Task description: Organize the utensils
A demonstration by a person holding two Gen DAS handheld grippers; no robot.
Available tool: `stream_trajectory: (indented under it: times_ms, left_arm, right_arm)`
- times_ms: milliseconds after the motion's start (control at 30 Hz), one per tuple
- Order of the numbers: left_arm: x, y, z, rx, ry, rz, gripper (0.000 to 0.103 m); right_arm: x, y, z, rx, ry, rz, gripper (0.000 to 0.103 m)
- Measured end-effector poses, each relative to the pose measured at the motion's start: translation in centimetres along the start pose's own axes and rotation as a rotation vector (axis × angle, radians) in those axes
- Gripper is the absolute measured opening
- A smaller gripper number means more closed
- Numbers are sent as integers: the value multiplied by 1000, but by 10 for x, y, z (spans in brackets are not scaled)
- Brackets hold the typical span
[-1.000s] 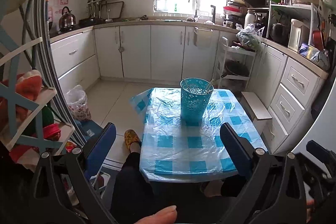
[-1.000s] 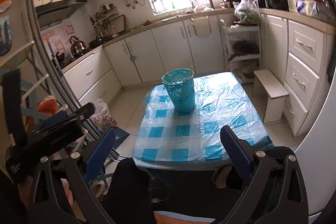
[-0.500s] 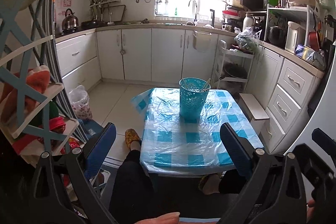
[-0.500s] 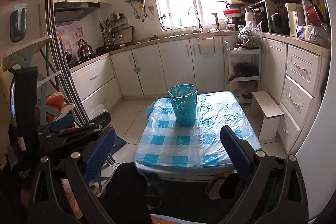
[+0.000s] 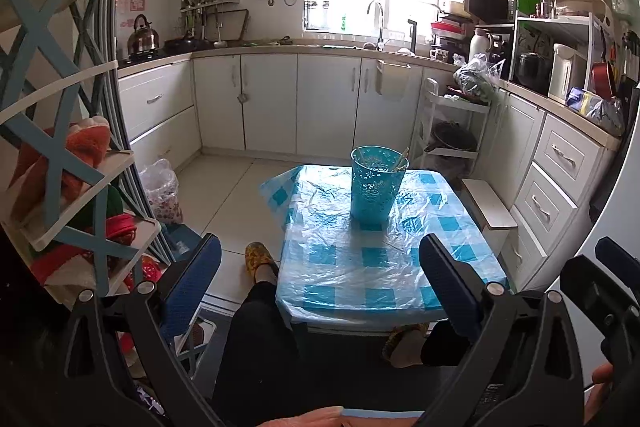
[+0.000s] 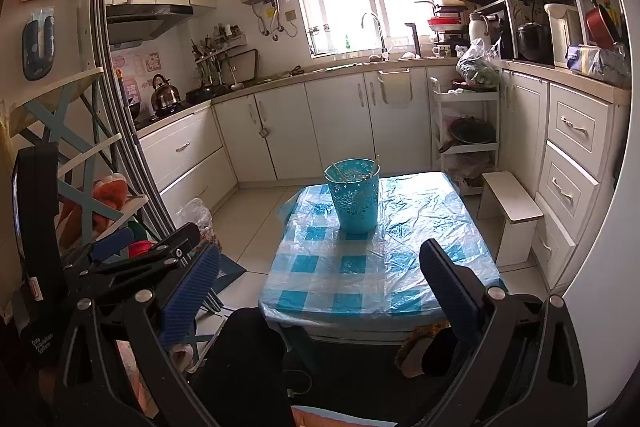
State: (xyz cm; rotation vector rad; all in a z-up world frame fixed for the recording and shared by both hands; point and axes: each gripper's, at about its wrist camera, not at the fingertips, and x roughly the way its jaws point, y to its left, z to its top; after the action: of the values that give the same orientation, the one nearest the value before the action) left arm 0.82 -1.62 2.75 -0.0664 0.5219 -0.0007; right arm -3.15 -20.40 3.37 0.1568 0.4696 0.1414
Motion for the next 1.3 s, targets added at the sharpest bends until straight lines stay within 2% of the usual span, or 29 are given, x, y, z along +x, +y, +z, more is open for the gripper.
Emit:
stream_trajectory:
  times_ms: [1300]
  left_arm:
    - [-2,5,-4,-5,0,4,95]
  right_arm:
    - [0,5,-3,-4,21,4,95]
